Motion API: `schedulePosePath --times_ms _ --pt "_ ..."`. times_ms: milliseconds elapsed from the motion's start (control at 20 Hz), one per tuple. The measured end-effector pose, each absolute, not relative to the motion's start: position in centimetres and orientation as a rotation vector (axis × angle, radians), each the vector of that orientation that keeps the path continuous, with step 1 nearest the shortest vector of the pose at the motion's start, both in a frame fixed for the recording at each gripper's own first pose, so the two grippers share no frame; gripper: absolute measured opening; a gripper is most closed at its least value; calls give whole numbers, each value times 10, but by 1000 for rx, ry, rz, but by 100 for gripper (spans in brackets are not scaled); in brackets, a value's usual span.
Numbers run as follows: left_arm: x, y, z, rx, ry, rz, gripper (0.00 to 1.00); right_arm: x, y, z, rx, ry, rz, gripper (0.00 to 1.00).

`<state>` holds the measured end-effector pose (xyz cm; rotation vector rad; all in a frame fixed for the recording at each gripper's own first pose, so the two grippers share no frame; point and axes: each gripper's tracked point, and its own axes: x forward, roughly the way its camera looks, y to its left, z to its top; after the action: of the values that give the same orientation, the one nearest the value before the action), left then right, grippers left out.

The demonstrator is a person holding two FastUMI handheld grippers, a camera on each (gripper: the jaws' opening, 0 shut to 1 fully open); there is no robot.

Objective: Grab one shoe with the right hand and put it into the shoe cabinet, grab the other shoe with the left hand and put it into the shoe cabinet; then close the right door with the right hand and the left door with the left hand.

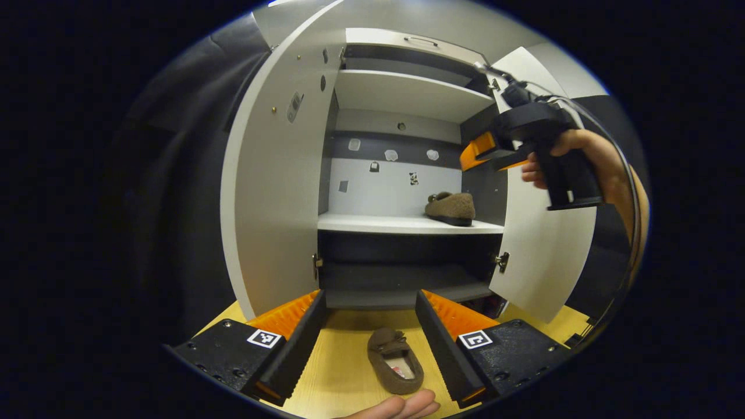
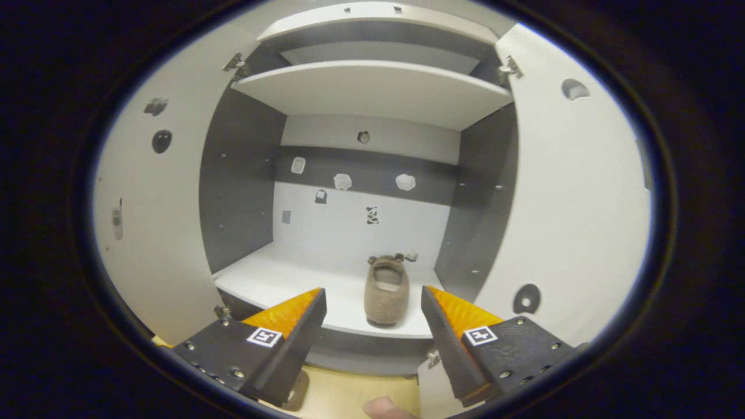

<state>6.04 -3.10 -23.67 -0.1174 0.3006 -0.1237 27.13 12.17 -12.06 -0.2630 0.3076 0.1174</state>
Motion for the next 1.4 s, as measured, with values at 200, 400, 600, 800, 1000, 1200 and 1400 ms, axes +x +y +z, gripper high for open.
schedulePosePath --times_ms 200,400,600,800,1000,1200,1400 --pt "68 -29 -284 -110 406 -105 95 210 102 -98 -243 200 82 99" --pt "67 -30 -355 -121 609 -81 96 163 96 -96 -217 92 84 98" --pt "65 -39 -400 -138 723 -111 100 121 100 -113 -174 62 87 98" --pt "67 -50 -436 -114 773 -137 96 94 96 -148 -60 88 89 99" --pt "69 -63 -478 -101 849 -153 96 82 73 -173 -30 110 32 98" --pt "82 -61 -496 -68 830 -126 90 71 61 -181 -23 82 16 98" --pt "88 -74 -508 -107 822 -166 62 62 63 -196 -40 98 43 98"
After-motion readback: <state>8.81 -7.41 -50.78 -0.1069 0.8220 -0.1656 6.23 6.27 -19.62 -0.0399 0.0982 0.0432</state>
